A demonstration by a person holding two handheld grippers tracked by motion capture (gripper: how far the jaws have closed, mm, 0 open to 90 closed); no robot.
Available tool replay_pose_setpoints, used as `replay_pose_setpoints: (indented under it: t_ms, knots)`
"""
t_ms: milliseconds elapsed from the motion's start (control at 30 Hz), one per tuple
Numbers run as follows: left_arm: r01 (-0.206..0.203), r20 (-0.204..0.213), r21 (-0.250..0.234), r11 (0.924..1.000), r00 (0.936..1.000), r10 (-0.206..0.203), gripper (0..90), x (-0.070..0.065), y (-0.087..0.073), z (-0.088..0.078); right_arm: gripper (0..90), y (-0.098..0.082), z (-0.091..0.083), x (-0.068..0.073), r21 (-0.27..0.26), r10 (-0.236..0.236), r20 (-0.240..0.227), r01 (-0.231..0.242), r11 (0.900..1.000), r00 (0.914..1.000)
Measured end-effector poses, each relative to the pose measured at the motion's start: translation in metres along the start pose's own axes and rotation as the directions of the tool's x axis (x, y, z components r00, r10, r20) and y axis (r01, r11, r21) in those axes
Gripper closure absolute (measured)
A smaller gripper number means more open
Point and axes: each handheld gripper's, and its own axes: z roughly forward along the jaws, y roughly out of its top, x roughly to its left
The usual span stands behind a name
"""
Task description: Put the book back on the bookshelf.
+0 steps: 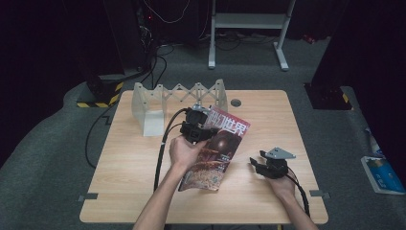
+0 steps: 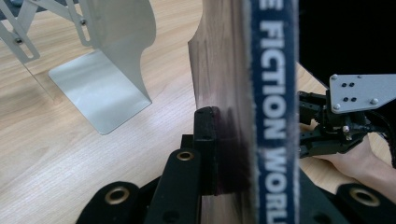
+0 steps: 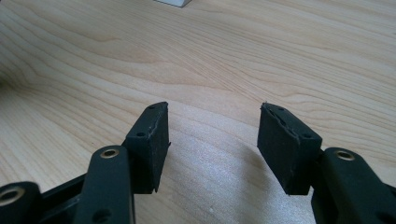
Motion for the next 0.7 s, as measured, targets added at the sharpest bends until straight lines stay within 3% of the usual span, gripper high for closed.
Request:
replay_pose_setpoints:
  t_ms: [367, 700]
  knots:
    - [-0.008, -0.019, 0.022, 0.9997, 0.9998, 0.008, 83.7, 0.004, 0.009, -0.004, 43.7, 0.000, 0.000, 0.000, 0.001, 0.001, 0.004, -0.001, 1.000, 1.0000]
    - [0.010, -0.037, 0.043, 0.9990, 0.9993, -0.009, 83.6, 0.012, 0.015, -0.009, 43.7, 0.000, -0.001, -0.001, -0.004, 0.006, 0.000, -0.006, 1.000, 1.0000]
